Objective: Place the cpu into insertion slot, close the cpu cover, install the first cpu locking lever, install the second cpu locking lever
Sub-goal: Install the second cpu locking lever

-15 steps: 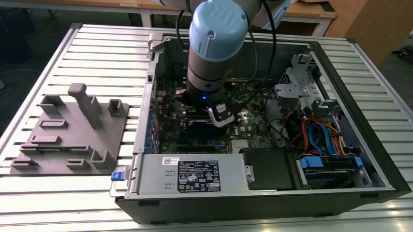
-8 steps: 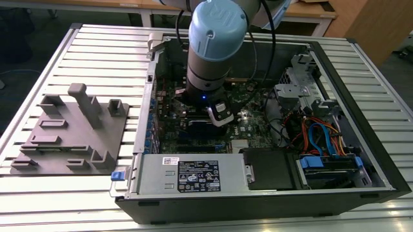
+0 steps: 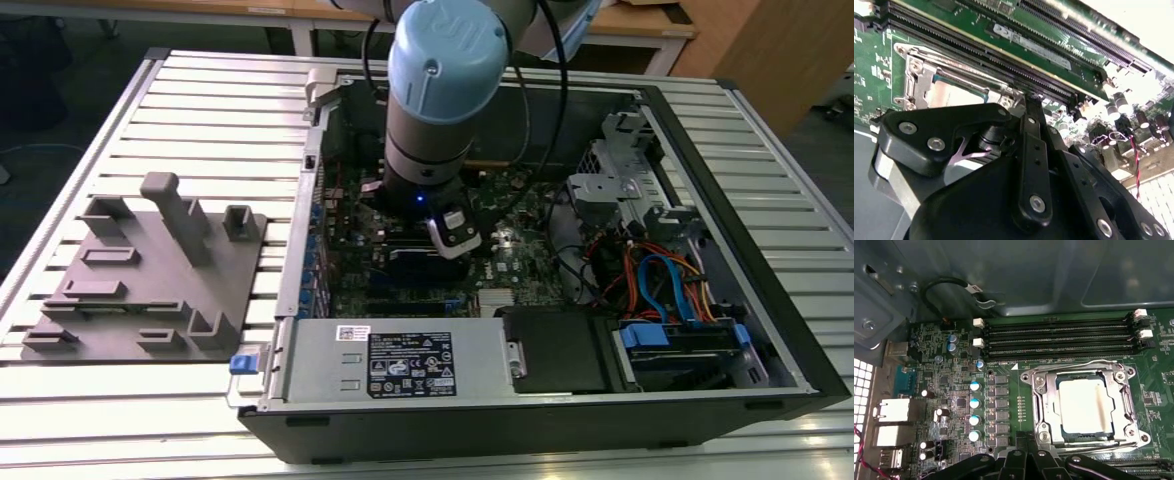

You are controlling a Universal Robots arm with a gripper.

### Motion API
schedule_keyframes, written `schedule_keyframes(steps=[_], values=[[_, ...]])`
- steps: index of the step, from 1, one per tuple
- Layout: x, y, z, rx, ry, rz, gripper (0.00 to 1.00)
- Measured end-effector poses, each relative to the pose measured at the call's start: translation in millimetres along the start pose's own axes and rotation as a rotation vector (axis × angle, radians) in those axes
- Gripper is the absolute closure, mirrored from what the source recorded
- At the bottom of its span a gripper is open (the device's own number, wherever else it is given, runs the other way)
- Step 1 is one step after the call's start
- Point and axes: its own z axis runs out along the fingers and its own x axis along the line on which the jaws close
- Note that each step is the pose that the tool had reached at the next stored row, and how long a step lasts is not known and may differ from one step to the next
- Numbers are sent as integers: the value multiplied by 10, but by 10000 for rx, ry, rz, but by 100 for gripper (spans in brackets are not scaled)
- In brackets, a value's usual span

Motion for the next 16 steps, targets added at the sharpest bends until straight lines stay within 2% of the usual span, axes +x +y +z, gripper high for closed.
schedule_keyframes(steps=[5, 13, 16], values=[[6, 14, -18, -2, -1, 0, 89], [26, 78, -218, 2, 0, 1, 89], [29, 87, -247, 0, 0, 0, 89]])
